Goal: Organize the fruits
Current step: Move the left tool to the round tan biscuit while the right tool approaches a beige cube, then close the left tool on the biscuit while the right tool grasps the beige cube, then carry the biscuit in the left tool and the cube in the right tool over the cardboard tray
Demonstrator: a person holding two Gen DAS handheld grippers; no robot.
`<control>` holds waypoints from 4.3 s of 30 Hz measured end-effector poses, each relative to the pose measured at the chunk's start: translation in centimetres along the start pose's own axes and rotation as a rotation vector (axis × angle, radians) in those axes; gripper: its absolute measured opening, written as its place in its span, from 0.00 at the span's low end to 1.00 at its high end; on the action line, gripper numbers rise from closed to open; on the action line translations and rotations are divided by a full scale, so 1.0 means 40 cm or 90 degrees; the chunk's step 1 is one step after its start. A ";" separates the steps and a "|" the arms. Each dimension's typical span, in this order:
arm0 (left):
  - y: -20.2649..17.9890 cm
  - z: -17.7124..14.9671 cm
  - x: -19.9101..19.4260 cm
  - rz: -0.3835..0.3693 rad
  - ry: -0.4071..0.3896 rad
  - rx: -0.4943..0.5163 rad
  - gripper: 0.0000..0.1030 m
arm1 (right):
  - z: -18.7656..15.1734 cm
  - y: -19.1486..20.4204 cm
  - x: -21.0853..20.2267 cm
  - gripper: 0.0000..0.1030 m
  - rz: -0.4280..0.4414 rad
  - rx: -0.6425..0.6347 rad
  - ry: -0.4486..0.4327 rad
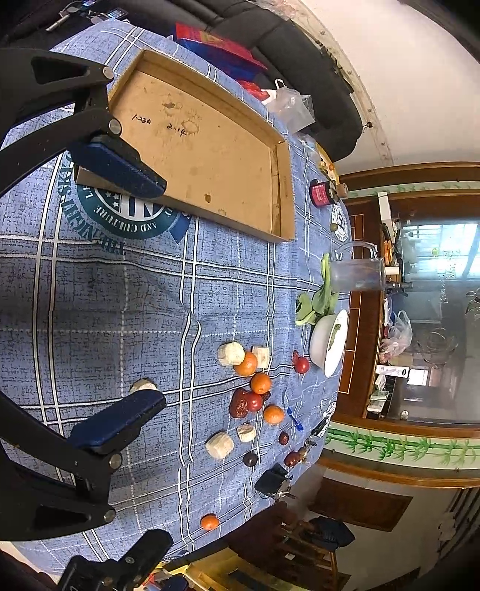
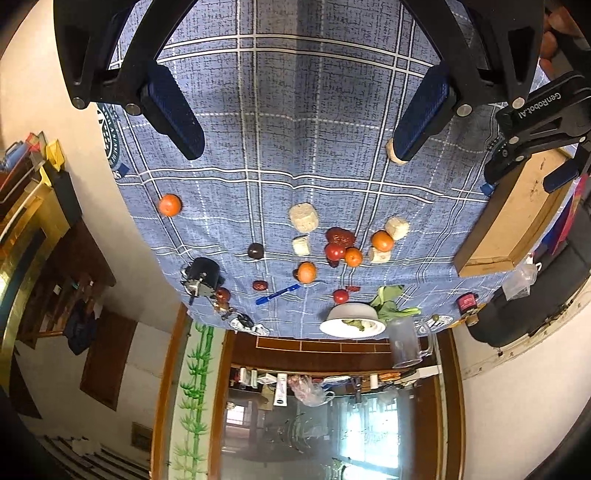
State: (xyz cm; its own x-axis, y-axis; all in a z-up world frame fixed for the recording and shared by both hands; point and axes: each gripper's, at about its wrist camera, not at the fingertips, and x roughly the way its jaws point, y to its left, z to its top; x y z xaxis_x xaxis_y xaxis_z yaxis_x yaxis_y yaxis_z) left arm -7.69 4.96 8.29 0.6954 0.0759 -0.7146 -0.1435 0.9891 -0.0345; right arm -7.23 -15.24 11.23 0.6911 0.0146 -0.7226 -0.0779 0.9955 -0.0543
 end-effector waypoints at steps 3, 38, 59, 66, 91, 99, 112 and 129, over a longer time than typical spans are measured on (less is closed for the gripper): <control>0.002 0.000 -0.003 -0.004 -0.002 0.001 1.00 | -0.003 -0.011 -0.003 1.00 -0.004 0.008 0.001; -0.041 0.003 0.026 0.012 0.021 0.037 1.00 | -0.007 -0.044 0.021 1.00 -0.015 0.019 0.015; -0.173 -0.028 0.216 -0.062 0.181 0.111 0.95 | -0.015 -0.142 0.113 1.00 -0.034 0.048 0.056; -0.179 -0.027 0.256 -0.076 0.200 0.105 0.53 | 0.005 -0.164 0.159 1.00 -0.024 0.051 0.068; -0.161 -0.012 0.266 -0.101 0.174 0.086 0.27 | 0.140 -0.029 0.488 0.36 0.146 -0.078 0.150; -0.126 0.000 0.272 -0.118 0.173 0.058 0.27 | 0.129 -0.036 0.433 0.36 0.132 -0.087 0.131; -0.067 0.020 0.226 -0.126 0.146 0.044 0.27 | 0.071 -0.064 0.342 0.36 0.134 -0.060 0.117; 0.056 0.050 0.153 -0.106 0.119 0.028 0.27 | 0.056 0.058 0.334 0.36 0.171 -0.089 0.121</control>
State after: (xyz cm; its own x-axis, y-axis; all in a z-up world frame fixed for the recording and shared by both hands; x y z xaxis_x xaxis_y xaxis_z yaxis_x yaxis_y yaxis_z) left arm -2.33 7.88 5.23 0.5635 -0.1092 -0.8189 -0.0039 0.9909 -0.1348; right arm 3.44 -12.51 3.00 0.4871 0.2430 -0.8388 -0.3448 0.9360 0.0709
